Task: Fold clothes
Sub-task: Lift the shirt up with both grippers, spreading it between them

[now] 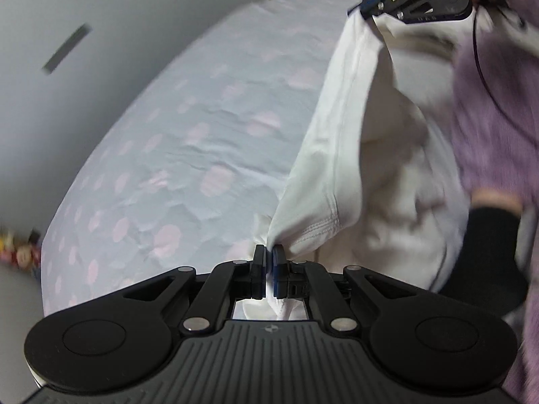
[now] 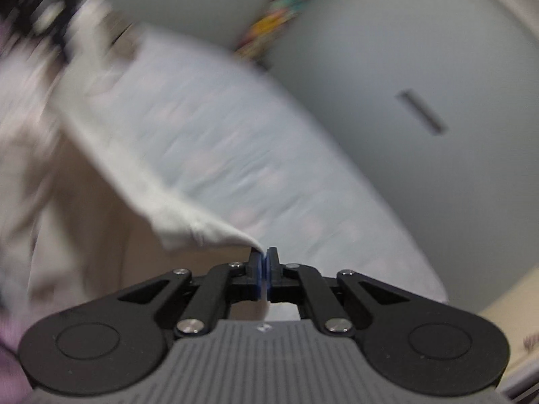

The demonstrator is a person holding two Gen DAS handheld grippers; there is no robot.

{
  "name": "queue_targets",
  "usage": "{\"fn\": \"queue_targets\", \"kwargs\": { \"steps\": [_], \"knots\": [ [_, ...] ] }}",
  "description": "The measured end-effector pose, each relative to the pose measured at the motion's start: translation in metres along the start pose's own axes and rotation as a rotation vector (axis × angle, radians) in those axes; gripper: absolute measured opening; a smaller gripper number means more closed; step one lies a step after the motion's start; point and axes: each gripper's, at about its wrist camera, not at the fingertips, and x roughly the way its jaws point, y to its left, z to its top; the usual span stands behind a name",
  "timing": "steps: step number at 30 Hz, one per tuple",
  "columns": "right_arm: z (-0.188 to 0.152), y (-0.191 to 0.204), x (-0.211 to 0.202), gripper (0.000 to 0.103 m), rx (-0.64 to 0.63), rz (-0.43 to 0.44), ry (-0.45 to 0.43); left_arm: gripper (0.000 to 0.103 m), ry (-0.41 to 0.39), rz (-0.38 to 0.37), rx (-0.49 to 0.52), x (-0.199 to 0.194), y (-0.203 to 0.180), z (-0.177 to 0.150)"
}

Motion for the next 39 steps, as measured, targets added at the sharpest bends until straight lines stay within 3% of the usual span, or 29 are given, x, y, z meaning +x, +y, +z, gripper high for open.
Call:
{"fn": "queue_targets", "kwargs": {
  "steps": [6, 8, 11, 18, 22, 27, 31, 35, 39],
  "knots": [
    [0.080, -0.067, -0.047, 0.003, 0.138, -0.200, -0.243, 0.001, -0.150, 0.009, -0.094, -0.054, 0.001, 0.028],
    [0.102, -0.075, -0.055, 0.003, 0.102, -0.224, -0.256, 0.000, -0.209, 0.040, -0.142, -0.077, 0.010, 0.038],
    [0.120, -0.079, -0.059, 0.003, 0.076, -0.170, -0.213, 0.000, -0.295, 0.089, -0.245, -0.117, 0.036, 0.047],
    [0.115, -0.061, -0.066, 0.003, 0.068, -0.129, -0.168, 0.000, -0.400, 0.253, -0.290, -0.188, 0.057, 0.049],
    [0.121, -0.071, -0.084, 0.003, 0.127, -0.178, -0.214, 0.000, -0.320, 0.268, -0.248, -0.176, 0.049, 0.044],
    [0.141, -0.095, -0.121, 0.003, 0.199, -0.245, -0.323, 0.000, -0.256, 0.177, -0.287, -0.139, 0.033, 0.029],
    [0.148, -0.079, -0.119, 0.003, 0.075, -0.200, -0.236, 0.000, -0.260, 0.213, -0.369, -0.125, 0.037, 0.018],
    [0.143, -0.072, -0.129, 0.003, 0.035, -0.247, -0.261, 0.000, -0.366, 0.309, -0.410, -0.161, 0.058, 0.026],
    [0.162, -0.086, -0.156, 0.003, 0.061, -0.312, -0.364, 0.000, -0.565, 0.455, -0.425, -0.228, 0.078, 0.055]
  ]
}}
